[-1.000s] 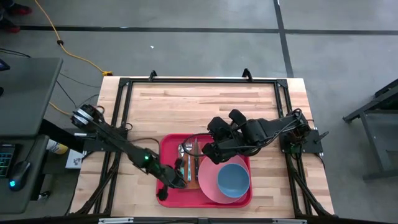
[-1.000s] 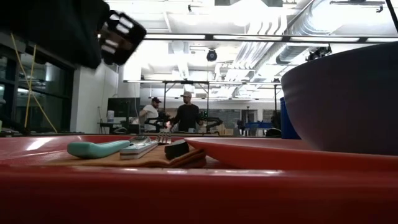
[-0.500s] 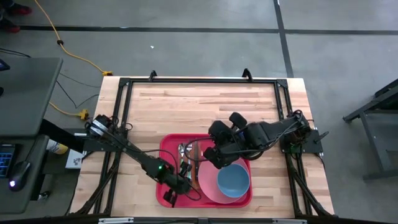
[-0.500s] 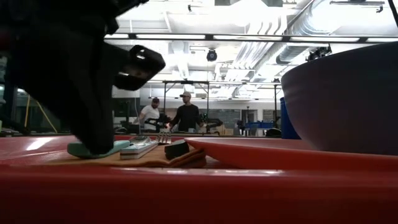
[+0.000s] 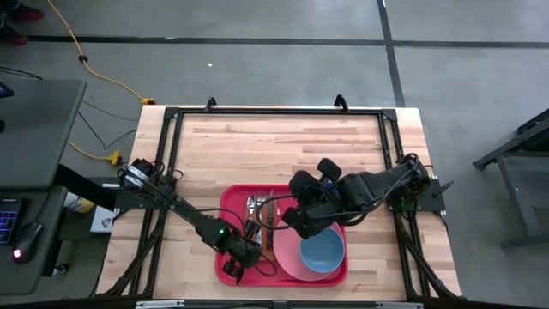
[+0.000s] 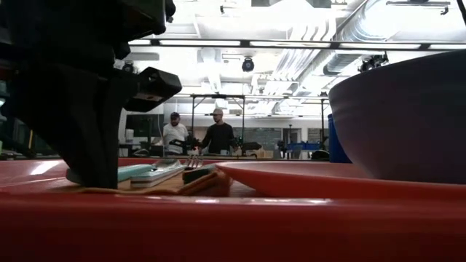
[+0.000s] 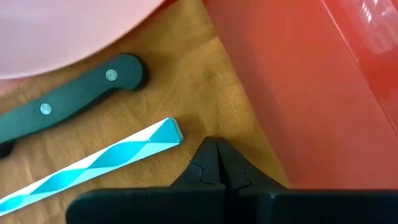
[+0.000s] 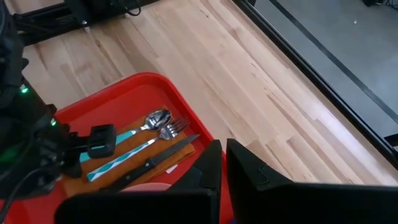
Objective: Set up tray
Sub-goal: Adjust the orange napkin, then adjust the blue spoon
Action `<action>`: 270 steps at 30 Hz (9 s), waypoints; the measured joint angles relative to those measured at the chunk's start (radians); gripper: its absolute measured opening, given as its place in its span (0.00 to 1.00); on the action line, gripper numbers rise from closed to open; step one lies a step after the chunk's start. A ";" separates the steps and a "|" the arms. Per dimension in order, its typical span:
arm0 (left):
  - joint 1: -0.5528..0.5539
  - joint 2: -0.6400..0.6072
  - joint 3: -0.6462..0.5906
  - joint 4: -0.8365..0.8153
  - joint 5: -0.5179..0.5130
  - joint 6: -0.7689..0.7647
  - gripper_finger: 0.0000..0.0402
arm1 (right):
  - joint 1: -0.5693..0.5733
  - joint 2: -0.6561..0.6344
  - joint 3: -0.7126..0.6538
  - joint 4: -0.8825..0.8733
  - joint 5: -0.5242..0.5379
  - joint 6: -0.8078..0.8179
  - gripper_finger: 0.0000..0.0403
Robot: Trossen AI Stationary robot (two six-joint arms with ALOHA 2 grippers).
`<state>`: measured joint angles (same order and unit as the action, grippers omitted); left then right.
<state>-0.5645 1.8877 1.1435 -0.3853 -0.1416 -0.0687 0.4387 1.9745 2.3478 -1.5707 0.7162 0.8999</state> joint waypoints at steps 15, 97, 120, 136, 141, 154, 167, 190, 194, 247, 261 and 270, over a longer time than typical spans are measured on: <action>-0.057 -0.003 0.000 -0.079 0.062 -0.132 0.03 | 0.001 0.000 0.000 0.000 0.000 -0.017 0.00; 0.435 -0.007 0.203 -0.707 0.048 -0.385 0.02 | 0.156 -0.083 0.000 0.000 0.103 -0.019 0.00; 0.449 0.005 0.203 -0.668 0.047 -0.370 0.02 | 0.156 -0.084 0.000 0.000 0.079 -0.015 0.00; 0.454 0.026 0.204 -0.669 0.073 -0.327 0.02 | 0.156 -0.084 0.000 0.000 0.061 -0.011 0.00; 0.454 0.026 0.203 -0.671 0.078 -0.324 0.02 | 0.157 -0.084 0.000 0.000 0.062 -0.011 0.00; 0.453 0.048 0.203 -0.650 0.109 -0.319 0.02 | 0.157 -0.084 0.000 0.000 0.063 -0.011 0.00; 0.453 0.081 0.203 -0.717 0.086 -0.320 0.02 | 0.157 -0.084 0.000 0.000 0.063 -0.011 0.00; 0.453 0.045 0.213 -0.682 0.128 -0.276 0.02 | 0.148 -0.084 0.000 0.000 0.070 -0.027 0.00; 0.453 0.046 0.209 -0.650 0.155 -0.274 0.03 | 0.149 -0.084 0.000 0.000 0.070 -0.026 0.00; 0.443 0.015 0.196 -0.798 0.094 -0.338 0.11 | 0.143 -0.084 0.000 0.000 0.089 -0.053 0.00; 0.386 -0.038 0.448 -0.804 -0.139 -0.246 0.23 | 0.109 -0.084 0.000 0.000 0.046 0.007 0.00; 0.303 -0.368 0.289 -0.762 -0.326 -0.386 0.16 | 0.130 -0.334 -0.347 -0.001 0.104 0.213 0.00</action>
<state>-0.2617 1.5201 1.4326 -1.1473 -0.4677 -0.4552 0.5691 1.6406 2.0011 -1.5716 0.8198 1.1126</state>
